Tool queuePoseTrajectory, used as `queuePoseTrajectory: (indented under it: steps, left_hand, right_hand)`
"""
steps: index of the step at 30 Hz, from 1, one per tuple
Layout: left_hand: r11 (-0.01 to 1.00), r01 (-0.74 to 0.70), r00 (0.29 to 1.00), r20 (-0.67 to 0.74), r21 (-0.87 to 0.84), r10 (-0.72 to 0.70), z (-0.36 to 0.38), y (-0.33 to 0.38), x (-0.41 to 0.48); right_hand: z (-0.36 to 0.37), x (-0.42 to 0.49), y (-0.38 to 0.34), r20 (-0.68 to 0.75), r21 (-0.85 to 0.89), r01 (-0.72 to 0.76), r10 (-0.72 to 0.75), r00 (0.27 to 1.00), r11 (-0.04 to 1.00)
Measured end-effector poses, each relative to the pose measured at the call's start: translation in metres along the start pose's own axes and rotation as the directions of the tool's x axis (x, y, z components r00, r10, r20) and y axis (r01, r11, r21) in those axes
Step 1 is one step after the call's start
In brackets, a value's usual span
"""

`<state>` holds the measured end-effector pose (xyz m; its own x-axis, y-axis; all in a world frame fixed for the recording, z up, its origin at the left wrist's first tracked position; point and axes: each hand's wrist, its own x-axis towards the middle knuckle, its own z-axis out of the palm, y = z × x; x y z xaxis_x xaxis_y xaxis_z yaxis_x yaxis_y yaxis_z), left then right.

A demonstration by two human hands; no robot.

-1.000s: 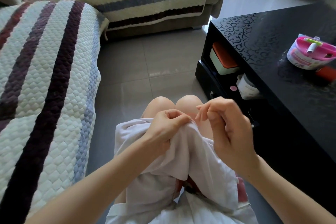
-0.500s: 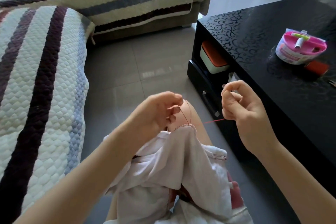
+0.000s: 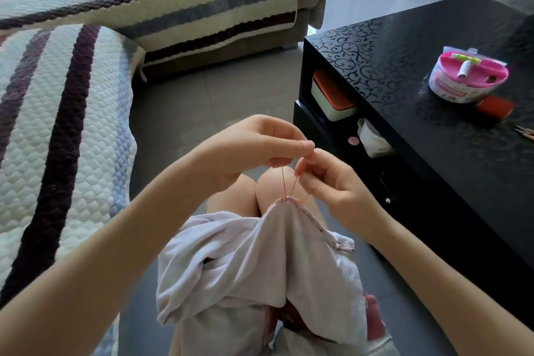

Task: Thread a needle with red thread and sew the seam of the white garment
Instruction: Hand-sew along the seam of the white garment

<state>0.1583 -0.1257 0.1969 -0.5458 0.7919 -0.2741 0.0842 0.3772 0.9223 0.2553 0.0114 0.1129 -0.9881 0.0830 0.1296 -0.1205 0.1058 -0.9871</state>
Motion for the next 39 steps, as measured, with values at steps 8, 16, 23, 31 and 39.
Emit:
queuePoseTrajectory:
  steps: [8, 16, 23, 31, 39]
  left_hand:
    - [0.991, 0.001, 1.0, -0.03, -0.131, -0.005, -0.001, -0.004, 0.003]
    - [0.99, 0.1, 0.995, -0.009, -0.102, -0.102, 0.016, -0.036, -0.003]
    - [0.99, 0.111, 0.994, -0.013, -0.088, -0.113, 0.041, -0.052, -0.014]
    - [0.985, 0.102, 0.995, 0.036, -0.139, -0.098, 0.045, -0.06, -0.019]
    - [0.948, 0.136, 0.99, 0.005, -0.288, -0.14, 0.039, -0.07, -0.022]
  right_hand:
    - [0.0, -0.005, -0.016, -0.025, 0.241, 0.153, -0.151, 0.988, 0.959]
    - [-0.017, -0.005, -0.039, -0.217, -0.108, 0.249, -0.267, 0.939, 0.963]
    - [-0.038, 0.007, -0.056, -0.295, -0.094, 0.136, -0.158, 0.942, 0.986]
    - [-0.086, 0.058, -0.038, -0.316, 0.458, -0.067, 0.232, 0.92, 0.887]
    - [-0.095, 0.066, 0.008, -0.318, -0.501, -0.211, 0.048, 0.947, 0.839]
